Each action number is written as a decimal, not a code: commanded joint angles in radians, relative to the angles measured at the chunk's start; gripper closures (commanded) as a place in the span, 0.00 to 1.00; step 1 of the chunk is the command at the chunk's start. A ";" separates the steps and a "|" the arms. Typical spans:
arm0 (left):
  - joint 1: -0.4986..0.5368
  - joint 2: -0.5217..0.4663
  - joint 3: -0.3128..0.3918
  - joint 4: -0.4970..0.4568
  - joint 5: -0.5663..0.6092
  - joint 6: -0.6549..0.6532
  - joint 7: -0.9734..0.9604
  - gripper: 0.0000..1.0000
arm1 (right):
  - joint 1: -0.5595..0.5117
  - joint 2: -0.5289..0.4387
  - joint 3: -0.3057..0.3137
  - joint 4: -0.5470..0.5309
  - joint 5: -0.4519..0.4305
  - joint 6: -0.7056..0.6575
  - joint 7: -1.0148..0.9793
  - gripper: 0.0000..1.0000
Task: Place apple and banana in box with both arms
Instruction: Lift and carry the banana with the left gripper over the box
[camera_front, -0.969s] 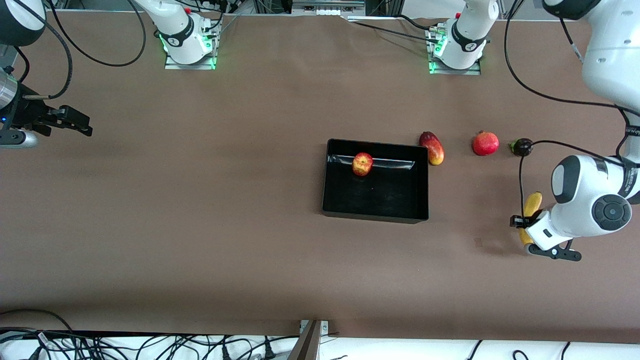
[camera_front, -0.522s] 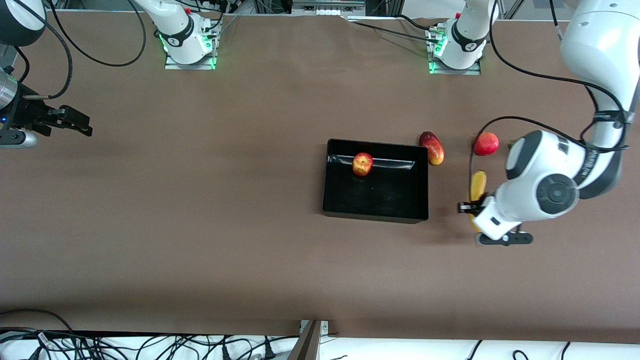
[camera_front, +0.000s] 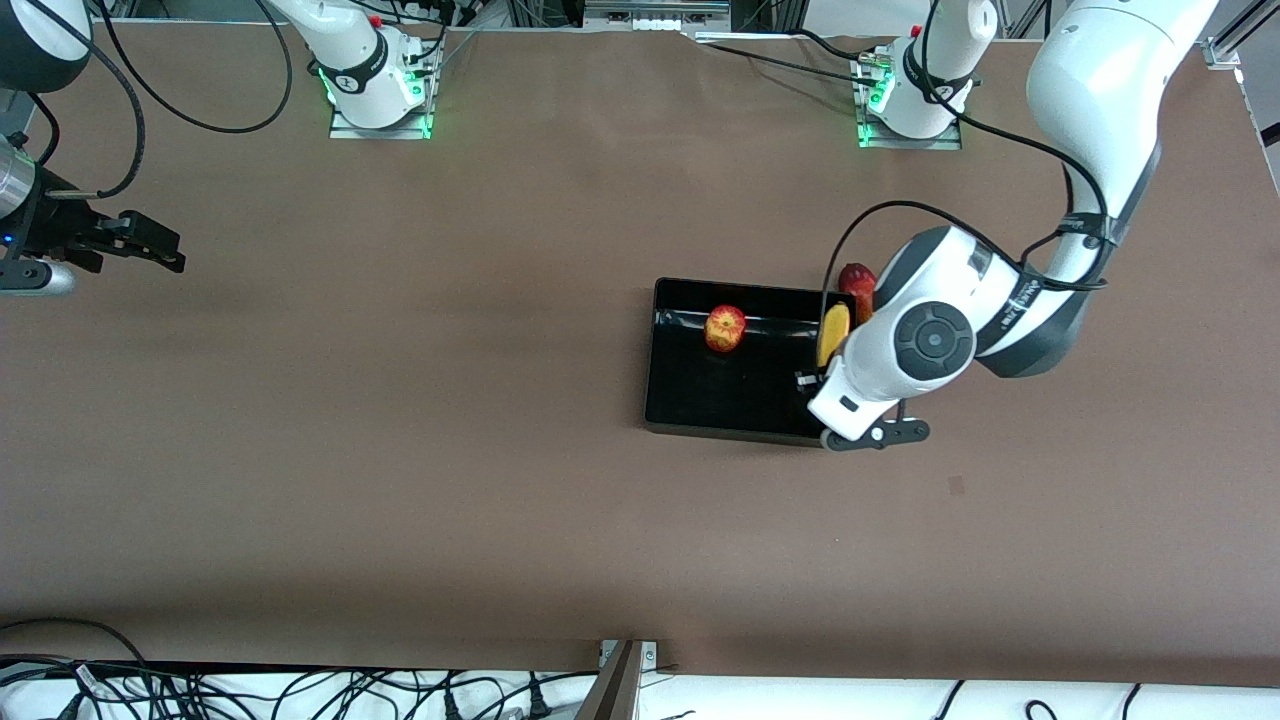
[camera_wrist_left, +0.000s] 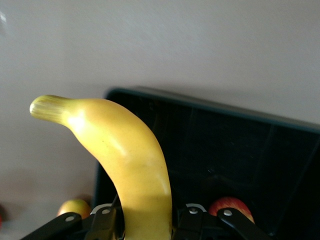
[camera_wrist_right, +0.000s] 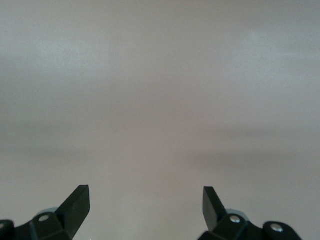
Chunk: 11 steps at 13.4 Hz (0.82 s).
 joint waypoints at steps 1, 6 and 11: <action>-0.046 0.002 0.003 -0.024 -0.018 -0.005 -0.060 1.00 | -0.004 -0.003 0.005 0.006 0.008 -0.004 0.002 0.00; -0.064 0.007 0.006 -0.089 -0.008 0.073 -0.091 1.00 | -0.004 -0.002 0.005 0.006 0.008 -0.003 0.002 0.00; -0.067 0.048 0.014 -0.124 -0.001 0.175 -0.096 1.00 | -0.002 0.000 0.005 0.006 0.008 -0.003 0.002 0.00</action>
